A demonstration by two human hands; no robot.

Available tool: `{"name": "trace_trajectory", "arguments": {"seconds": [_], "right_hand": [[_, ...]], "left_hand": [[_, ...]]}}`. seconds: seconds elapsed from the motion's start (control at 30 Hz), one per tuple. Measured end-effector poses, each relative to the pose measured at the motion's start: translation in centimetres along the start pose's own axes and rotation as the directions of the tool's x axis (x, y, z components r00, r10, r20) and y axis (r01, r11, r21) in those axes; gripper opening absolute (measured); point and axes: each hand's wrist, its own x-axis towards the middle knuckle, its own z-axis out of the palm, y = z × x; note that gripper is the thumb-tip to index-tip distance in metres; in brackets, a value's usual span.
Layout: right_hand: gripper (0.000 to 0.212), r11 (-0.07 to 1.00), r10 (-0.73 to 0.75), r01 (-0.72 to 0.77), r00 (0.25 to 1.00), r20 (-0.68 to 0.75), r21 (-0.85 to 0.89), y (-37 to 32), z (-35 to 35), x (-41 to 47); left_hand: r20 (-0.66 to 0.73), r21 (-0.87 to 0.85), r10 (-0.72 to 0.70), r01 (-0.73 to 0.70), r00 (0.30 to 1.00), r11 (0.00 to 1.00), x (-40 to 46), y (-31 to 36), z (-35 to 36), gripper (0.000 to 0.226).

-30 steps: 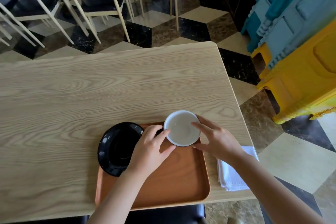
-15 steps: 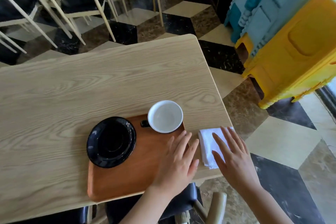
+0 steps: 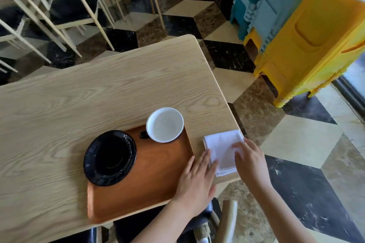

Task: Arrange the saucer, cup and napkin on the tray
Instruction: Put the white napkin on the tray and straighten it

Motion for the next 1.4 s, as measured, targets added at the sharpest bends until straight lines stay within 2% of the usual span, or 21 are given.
{"name": "trace_trajectory", "arguments": {"seconds": [0.13, 0.27, 0.33, 0.4, 0.47, 0.5, 0.6, 0.67, 0.7, 0.73, 0.77, 0.83, 0.93, 1.0, 1.1, 1.17, 1.3, 1.4], "right_hand": [[0.025, 0.994, 0.055, -0.050, 0.998, -0.044, 0.099, -0.3, -1.1, 0.6], [0.026, 0.973, 0.104, -0.097, 0.994, -0.024, 0.207, -0.3, -1.9, 0.3], [0.026, 0.967, 0.066, -0.055, 0.997, -0.038, 0.248, -0.5, -2.3, 0.0], [0.025, 0.962, 0.016, -0.001, 0.998, -0.053, 0.275, -1.0, -2.9, -0.2], [0.027, 0.948, -0.035, 0.053, 0.997, -0.064, 0.315, -1.8, -3.6, -0.5], [0.028, 0.937, -0.054, 0.074, 0.996, -0.067, 0.343, -2.3, -3.9, -0.7], [0.035, 0.880, -0.079, 0.094, 0.996, -0.051, 0.465, -3.8, -5.3, -1.2], [0.042, 0.769, -0.051, 0.028, 0.999, 0.018, 0.639, -4.7, -6.2, -1.6], [0.045, 0.699, -0.025, -0.023, 0.998, 0.057, 0.715, -5.0, -6.5, -1.7], [0.045, 0.636, 0.007, -0.075, 0.996, 0.092, 0.768, -5.3, -6.6, -1.8], [0.042, 0.593, 0.035, -0.115, 0.992, 0.117, 0.797, -5.5, -6.5, -1.9], [0.036, 0.557, 0.074, -0.179, 0.983, 0.166, 0.811, -5.8, -5.7, -1.9], [0.035, 0.609, 0.061, -0.229, 0.968, 0.243, 0.759, -6.5, -4.0, -2.3], [0.037, 0.692, 0.034, -0.234, 0.956, 0.293, 0.683, -7.0, -2.7, -2.5], [0.047, 0.847, -0.046, -0.158, 0.929, 0.368, 0.507, -7.9, -0.4, -2.7], [0.051, 0.911, -0.095, -0.082, 0.912, 0.400, 0.403, -8.4, 1.1, -2.9], [0.049, 0.969, -0.172, 0.072, 0.886, 0.431, 0.238, -9.1, 2.9, -3.5], [0.047, 0.970, -0.233, 0.177, 0.876, 0.422, 0.167, -9.1, 3.3, -3.9]], "left_hand": [[-0.012, -0.178, -0.107, 0.104, 0.994, 0.979, 0.5, 0.6, -0.5, 0.050], [-0.050, -0.411, -0.200, 0.163, 0.978, 0.897, 0.7, 1.0, -0.5, 0.046], [-0.035, -0.537, -0.250, 0.193, 0.968, 0.821, 0.8, 1.1, -0.8, 0.047], [0.003, -0.679, -0.311, 0.230, 0.951, 0.697, 0.9, 1.0, -1.4, 0.045], [0.022, -0.776, -0.387, 0.260, 0.922, 0.574, 1.0, 0.5, -1.8, 0.032], [0.038, -0.822, -0.446, 0.282, 0.894, 0.495, 1.1, 0.2, -2.0, 0.028], [0.187, -0.932, -0.560, 0.327, 0.807, 0.159, 1.3, -0.7, -3.5, 0.027], [0.301, -0.949, -0.513, 0.305, 0.804, -0.079, 1.1, -1.5, -4.3, 0.030], [0.364, -0.929, -0.473, 0.276, 0.802, -0.247, 0.9, -1.8, -4.7, 0.031], [0.415, -0.890, -0.430, 0.260, 0.802, -0.374, 0.5, -2.2, -5.0, 0.032], [0.430, -0.860, -0.407, 0.229, 0.805, -0.455, -0.1, -2.5, -5.5, 0.032], [0.410, -0.877, -0.423, 0.222, 0.808, -0.426, -1.4, -3.3, -5.9, 0.037], [0.375, -0.926, -0.512, 0.285, 0.772, -0.248, -3.6, -4.5, -6.2, 0.048], [0.335, -0.938, -0.557, 0.325, 0.760, -0.120, -5.0, -5.3, -6.1, 0.059], [0.275, -0.939, -0.555, 0.343, 0.785, 0.020, -6.6, -6.2, -5.9, 0.068], [0.234, -0.928, -0.564, 0.355, 0.792, 0.115, -7.4, -6.8, -5.1, 0.068], [0.157, -0.816, -0.590, 0.441, 0.792, 0.373, -8.4, -7.3, -3.4, 0.063], [0.133, -0.754, -0.585, 0.465, 0.800, 0.465, -8.6, -7.3, -2.6, 0.063]]}}
